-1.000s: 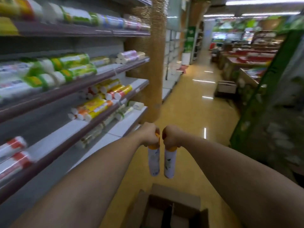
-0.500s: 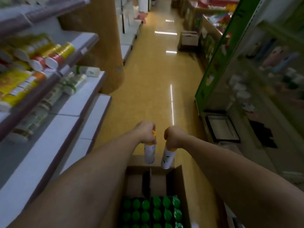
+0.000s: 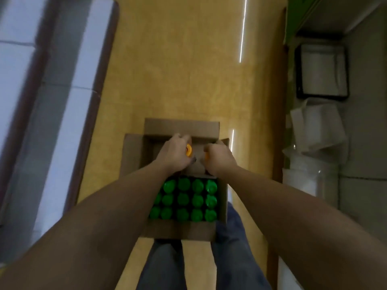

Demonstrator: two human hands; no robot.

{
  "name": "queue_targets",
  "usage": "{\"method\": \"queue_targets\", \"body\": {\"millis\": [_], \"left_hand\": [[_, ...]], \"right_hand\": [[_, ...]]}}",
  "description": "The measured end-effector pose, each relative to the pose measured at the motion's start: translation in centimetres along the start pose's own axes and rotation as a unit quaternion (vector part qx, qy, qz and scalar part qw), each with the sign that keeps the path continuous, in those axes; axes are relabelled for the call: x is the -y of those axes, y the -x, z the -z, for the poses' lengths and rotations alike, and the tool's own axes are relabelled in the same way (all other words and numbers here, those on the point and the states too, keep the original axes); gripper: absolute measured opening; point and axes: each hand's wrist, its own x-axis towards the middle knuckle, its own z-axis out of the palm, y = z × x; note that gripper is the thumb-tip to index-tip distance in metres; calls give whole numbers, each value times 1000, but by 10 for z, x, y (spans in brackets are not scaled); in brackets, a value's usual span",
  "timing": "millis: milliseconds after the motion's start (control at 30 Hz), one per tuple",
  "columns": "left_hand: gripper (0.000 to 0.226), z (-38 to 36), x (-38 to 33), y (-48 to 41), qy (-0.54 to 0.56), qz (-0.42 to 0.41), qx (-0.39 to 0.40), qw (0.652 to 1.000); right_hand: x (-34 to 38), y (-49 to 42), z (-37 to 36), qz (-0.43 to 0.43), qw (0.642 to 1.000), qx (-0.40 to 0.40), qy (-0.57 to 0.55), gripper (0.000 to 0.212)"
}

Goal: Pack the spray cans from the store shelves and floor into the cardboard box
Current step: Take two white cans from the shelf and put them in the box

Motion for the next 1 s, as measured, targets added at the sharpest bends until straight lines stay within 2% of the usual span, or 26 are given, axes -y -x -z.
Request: {"method": "queue_targets", "body": {"millis": [100, 200, 467, 667, 1000], "left_hand": [[44, -48, 7, -37, -7, 18, 9, 1000], [46, -92, 12, -71, -16, 27, 33, 999], [53, -189, 47, -130, -4, 49, 87, 995], [51, -240, 62, -156, 8, 57, 104, 993], [53, -307, 88, -181, 56, 62, 100, 991]], "right_hand": [[-35, -31, -39, -13, 1000, 7, -16, 21], [-67, -59, -74, -25, 999, 40, -10, 24], [-132, -111, -149, -31, 998, 60, -3, 28], [-157, -143, -188, -34, 993, 113, 9, 26], [-177, -186, -234, -29, 991, 129, 23, 29]]}}
